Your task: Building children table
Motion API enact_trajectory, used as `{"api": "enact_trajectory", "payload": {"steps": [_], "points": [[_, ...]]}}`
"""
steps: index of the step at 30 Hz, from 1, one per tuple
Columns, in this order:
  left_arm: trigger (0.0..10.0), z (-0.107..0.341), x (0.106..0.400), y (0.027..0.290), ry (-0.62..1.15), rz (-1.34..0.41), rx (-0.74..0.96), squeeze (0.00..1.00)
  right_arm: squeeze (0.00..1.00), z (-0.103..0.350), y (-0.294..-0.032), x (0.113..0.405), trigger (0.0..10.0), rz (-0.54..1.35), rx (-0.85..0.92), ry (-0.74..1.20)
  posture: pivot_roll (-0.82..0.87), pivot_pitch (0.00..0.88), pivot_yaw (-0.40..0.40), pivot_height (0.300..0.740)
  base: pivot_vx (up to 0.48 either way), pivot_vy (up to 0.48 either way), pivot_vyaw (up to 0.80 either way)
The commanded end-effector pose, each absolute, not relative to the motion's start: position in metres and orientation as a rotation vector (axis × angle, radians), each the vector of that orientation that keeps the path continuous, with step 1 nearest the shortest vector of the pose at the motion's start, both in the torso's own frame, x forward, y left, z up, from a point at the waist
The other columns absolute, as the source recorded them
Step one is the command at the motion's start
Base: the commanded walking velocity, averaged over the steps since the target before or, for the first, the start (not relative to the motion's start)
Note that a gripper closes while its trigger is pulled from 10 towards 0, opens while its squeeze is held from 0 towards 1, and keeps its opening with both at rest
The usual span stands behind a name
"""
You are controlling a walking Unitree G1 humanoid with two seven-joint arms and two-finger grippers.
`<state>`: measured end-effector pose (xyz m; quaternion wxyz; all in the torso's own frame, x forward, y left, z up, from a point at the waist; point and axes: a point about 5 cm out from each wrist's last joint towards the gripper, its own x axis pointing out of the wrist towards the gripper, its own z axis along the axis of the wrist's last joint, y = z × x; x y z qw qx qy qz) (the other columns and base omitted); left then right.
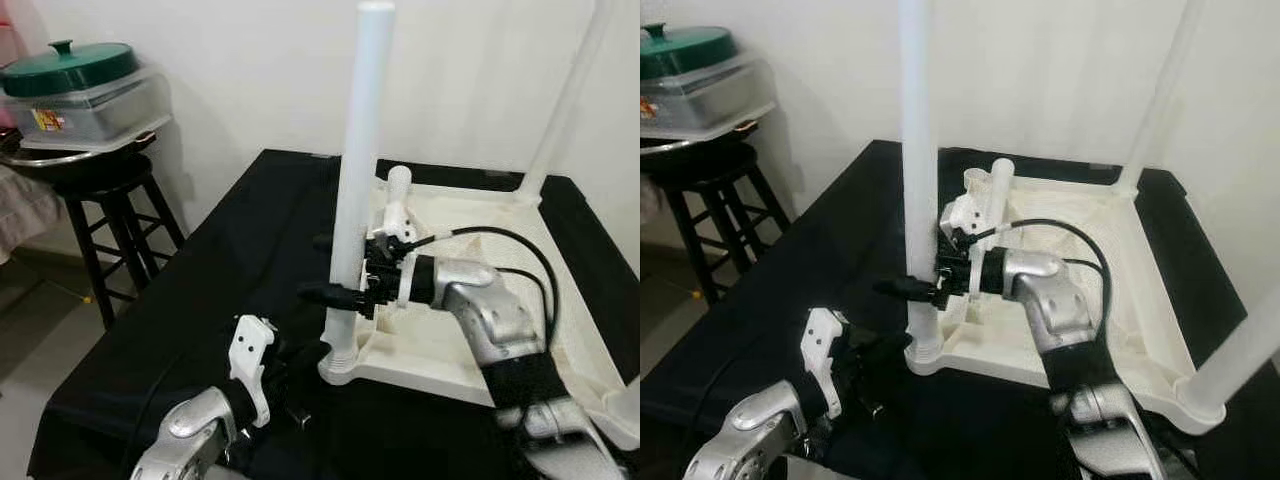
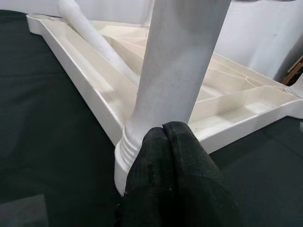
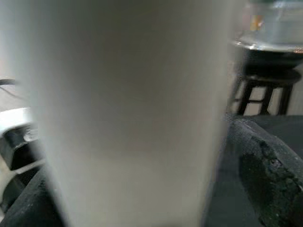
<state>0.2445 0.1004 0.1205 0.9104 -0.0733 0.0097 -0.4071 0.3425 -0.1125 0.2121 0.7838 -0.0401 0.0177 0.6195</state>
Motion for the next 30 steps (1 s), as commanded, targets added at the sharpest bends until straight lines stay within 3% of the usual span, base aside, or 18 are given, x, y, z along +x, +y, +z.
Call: {"api": "enact_trajectory", "payload": {"steps": [1,5,7,8,15,16,17,18,19,20,22,23,25,30], "points": [[0.0,0.120,0.244,0.102,0.009,-0.822,-0.142,0.00,0.00,0.210,-0.118,0.349,0.0,1.359,-0.070,0.070,0.02,0.000,-0.037,0.740,0.000,0.000,0.00],[0.0,0.125,0.244,0.105,-0.026,-0.799,-0.113,0.00,0.00,0.211,-0.121,0.352,0.0,1.367,-0.060,0.070,0.01,0.000,-0.034,0.740,0.000,0.000,0.00],[0.0,0.134,0.244,0.112,-0.112,-0.743,0.013,0.00,0.00,0.211,-0.127,0.354,0.0,1.380,-0.052,0.067,0.01,0.000,-0.031,0.740,0.000,0.000,0.00],[10.0,0.136,0.243,0.114,-0.123,-0.736,0.020,0.00,0.00,0.209,-0.131,0.352,0.0,1.367,-0.063,0.066,0.01,0.000,-0.031,0.740,0.000,0.000,0.00],[10.0,0.137,0.234,0.114,-0.104,-0.751,-0.069,0.00,0.00,0.194,-0.143,0.343,0.0,1.252,-0.108,0.094,0.01,0.000,-0.034,0.740,0.000,0.000,0.00],[10.0,0.134,0.231,0.112,-0.096,-0.759,-0.078,0.00,0.00,0.179,-0.133,0.339,0.0,1.080,-0.060,0.119,-0.01,0.000,-0.038,0.740,0.000,0.000,0.00],[10.0,0.131,0.229,0.110,-0.091,-0.763,-0.084,0.00,0.00,0.164,-0.122,0.335,0.0,0.749,0.017,0.112,-0.02,0.000,-0.042,0.740,0.000,0.000,0.00],[10.0,0.131,0.229,0.110,-0.091,-0.763,-0.084,0.00,0.00,0.164,-0.122,0.335,0.0,0.749,0.017,0.112,-0.02,0.000,-0.042,0.740,0.000,0.000,0.00],[10.0,0.130,0.229,0.109,-0.088,-0.764,-0.091,0.00,0.00,0.145,-0.119,0.319,0.0,0.471,0.106,0.160,-0.01,0.000,-0.044,0.740,0.000,0.000,0.00],[10.0,0.131,0.231,0.111,-0.086,-0.755,-0.109,0.00,0.00,0.131,-0.110,0.296,0.0,0.372,0.142,0.204,-0.02,0.000,-0.022,0.740,0.000,0.000,0.00],[10.0,0.131,0.233,0.112,-0.086,-0.748,-0.122,0.00,0.00,0.125,-0.103,0.283,0.0,0.363,0.159,0.221,-0.02,0.000,-0.022,0.740,0.000,0.000,0.00],[10.0,0.131,0.235,0.113,-0.084,-0.745,-0.135,0.00,0.00,0.123,-0.095,0.277,0.0,0.445,0.123,0.225,-0.06,0.000,-0.003,0.740,0.000,0.000,0.00],[10.0,0.130,0.237,0.111,-0.073,-0.760,-0.156,0.00,0.00,0.131,-0.102,0.291,0.0,0.486,0.028,0.176,-0.04,0.000,-0.015,0.740,0.000,0.000,0.00],[10.0,0.129,0.238,0.112,-0.045,-0.778,-0.193,0.00,0.00,0.135,-0.109,0.301,0.0,0.435,0.021,0.151,-0.02,0.000,-0.015,0.740,0.000,0.000,0.00]]}}
